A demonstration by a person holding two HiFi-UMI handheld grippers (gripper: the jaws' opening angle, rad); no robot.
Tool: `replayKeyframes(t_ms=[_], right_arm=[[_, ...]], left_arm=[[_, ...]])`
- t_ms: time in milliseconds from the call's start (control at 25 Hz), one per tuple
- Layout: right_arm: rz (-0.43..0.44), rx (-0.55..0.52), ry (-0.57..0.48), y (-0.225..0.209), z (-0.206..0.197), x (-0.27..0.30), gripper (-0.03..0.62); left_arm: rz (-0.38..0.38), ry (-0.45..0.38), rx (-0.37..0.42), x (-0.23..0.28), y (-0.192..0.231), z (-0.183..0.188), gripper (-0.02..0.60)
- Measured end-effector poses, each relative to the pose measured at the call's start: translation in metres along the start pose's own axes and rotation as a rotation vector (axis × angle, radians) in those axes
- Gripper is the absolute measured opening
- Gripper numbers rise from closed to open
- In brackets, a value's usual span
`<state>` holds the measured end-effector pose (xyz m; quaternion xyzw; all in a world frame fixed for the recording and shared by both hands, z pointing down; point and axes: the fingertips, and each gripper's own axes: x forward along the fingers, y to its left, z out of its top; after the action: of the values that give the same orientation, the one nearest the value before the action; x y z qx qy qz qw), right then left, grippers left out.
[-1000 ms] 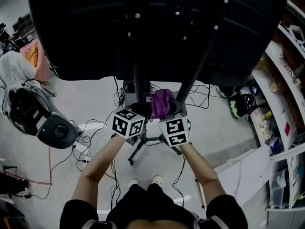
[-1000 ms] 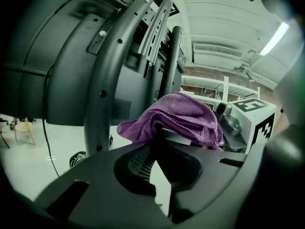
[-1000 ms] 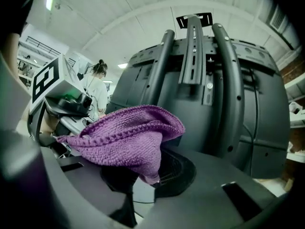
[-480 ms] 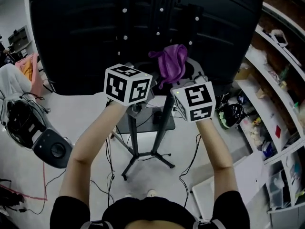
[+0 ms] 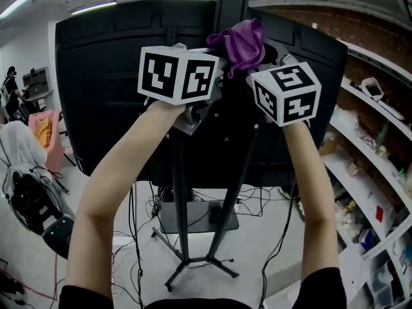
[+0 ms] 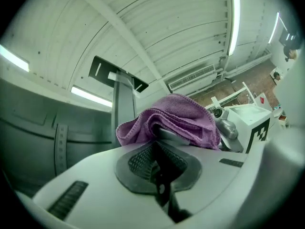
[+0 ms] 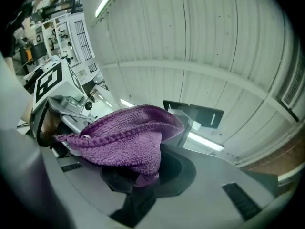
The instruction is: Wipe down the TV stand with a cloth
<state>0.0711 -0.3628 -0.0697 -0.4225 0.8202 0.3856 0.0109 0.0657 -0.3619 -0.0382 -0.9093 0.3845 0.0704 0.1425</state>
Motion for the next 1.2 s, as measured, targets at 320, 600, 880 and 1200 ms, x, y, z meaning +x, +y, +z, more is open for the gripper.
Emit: replayKeyframes(t_ms=[320, 600, 880, 1200], right_arm=[[-0.122, -0.259, -0.094, -0.076, 0.096, 0.073, 0.064], [-0.242, -0.287, -0.097, -0.11, 0.115, 0.103, 0.064], [-0.246, -0.294, -0.107, -0.106, 0.112, 0.108, 0.064], [-0.211, -0.3, -0.048, -0.083, 0.077, 0.091, 0.064]], left_arm=[[0.1, -0.103, 0.14, 0.037, 0.066, 0.131, 0.006], [0.152, -0.165, 0.233, 0.047, 0.086, 0.173, 0.006], [0.147, -0.175, 0.204, 0.048, 0.094, 0.17, 0.006], [0.163, -0.099, 0.202, 0.043, 0.081, 0.13, 0.006]])
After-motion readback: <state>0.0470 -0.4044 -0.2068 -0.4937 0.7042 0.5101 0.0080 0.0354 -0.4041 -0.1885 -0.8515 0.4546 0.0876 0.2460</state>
